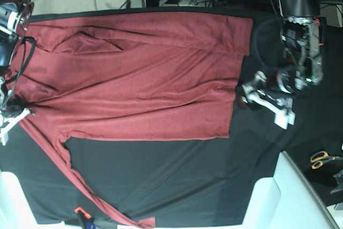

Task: Fold the T-shirt properly
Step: 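Move the left gripper to the hem corner and grasp it, then lift the held shirt edge with both grippers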

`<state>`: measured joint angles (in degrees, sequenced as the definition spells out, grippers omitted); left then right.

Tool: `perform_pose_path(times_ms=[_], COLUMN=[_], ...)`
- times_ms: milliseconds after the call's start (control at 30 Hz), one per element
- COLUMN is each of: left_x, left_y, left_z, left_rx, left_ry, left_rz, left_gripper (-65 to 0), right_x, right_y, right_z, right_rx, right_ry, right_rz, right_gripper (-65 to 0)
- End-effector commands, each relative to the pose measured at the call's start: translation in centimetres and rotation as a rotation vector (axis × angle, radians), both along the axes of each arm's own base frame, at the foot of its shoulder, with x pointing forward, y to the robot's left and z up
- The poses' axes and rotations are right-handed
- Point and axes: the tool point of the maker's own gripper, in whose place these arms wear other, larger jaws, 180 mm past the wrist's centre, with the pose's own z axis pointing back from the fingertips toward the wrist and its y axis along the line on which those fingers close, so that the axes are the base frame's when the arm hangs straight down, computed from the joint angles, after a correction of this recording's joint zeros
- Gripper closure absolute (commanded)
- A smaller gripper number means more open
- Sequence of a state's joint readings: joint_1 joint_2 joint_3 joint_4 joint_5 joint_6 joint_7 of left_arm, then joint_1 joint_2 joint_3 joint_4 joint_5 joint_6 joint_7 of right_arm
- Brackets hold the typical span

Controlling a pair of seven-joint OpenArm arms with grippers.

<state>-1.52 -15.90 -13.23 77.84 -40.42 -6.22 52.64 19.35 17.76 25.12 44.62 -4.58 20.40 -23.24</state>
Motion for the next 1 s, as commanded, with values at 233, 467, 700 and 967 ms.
perform_pose_path(times_ms=[233, 467, 700, 967], left_x=[5.6, 9.1, 10.3, 10.7], left_y=[1.2, -0.4, -2.1, -4.6], left_z=[2.5, 0.0, -3.8, -4.8], left_rx=[-0.032, -0.023, -0.012, -0.019], left_ry=[-0.078, -0.032, 0.035, 0.05], left_rz=[0.047, 0.024, 0.051, 0.025], left_gripper=[-40.6, -40.5, -40.5, -40.0], right_x=[1.6, 1.6, 1.6, 1.6], right_y=[-1.2, -1.2, -1.3, -1.5], right_z=[2.2, 2.2, 2.2, 2.3], right_rx=[-0.025, -0.025, -0.027, -0.031], right_ry=[-0.064, -0.064, -0.064, -0.063], right_rz=[-0.009, -0.009, -0.008, -0.008], right_gripper=[0.0, 0.0, 0.0, 0.0])
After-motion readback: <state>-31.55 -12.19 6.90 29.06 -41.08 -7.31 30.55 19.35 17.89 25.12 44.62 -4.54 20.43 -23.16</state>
